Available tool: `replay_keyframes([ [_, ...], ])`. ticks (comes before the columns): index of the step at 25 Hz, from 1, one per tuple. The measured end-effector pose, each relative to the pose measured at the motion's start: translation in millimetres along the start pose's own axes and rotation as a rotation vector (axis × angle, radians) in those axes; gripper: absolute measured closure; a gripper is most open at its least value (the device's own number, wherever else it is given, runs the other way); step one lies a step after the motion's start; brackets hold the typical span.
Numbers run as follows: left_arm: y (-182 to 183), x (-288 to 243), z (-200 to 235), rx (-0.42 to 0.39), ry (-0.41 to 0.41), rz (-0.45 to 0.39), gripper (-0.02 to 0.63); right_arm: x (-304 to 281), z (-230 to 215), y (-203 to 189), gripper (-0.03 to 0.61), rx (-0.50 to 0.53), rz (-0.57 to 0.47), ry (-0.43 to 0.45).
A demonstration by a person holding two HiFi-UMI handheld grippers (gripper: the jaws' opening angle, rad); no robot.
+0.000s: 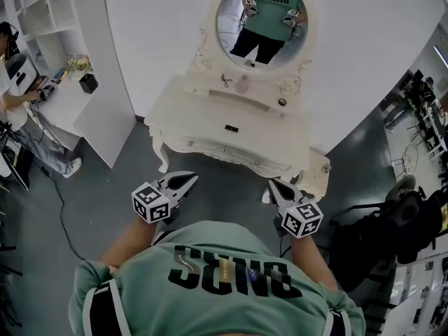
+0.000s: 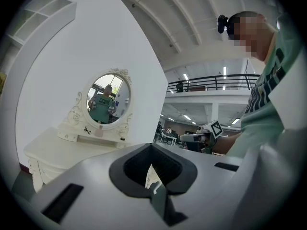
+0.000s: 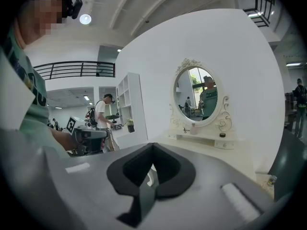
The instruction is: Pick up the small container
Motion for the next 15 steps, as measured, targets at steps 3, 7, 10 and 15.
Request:
replay_keyframes([
  [3,-3.4,-8.2,-2.1,0.001,0.000,0.011,0.611,-1.3,-11.4,-1.8,0.569,-0.010,-0.003,0.002],
  [7,-3.3,-14.0,10.3,-0.005,-0.006,0.033,0.611,-14.3,-19.9,-4.6,0.569,-0.029,-0.001,-0.005],
  [10,1.1,-20.1,35.4,0.005,-0.024,0.034,0.611,-34.6,-25.1,-3.2,0.569,-0.043,0.002,-0.024],
  [15,24.6,-43.8,101.6,-0.007,-0.092,0.035,0.611,-88.4,-34.1,17.6,0.569,-0.039,-0.002,-0.070],
])
Point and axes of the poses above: the fingertips, and each gripper's own axes: x backward along the fingers, z to its left, y out of its top, the point moved 6 cm from there along x, backward along the fingers, and after that the axes turned 4 degrees about z, right-handed, at the moved point
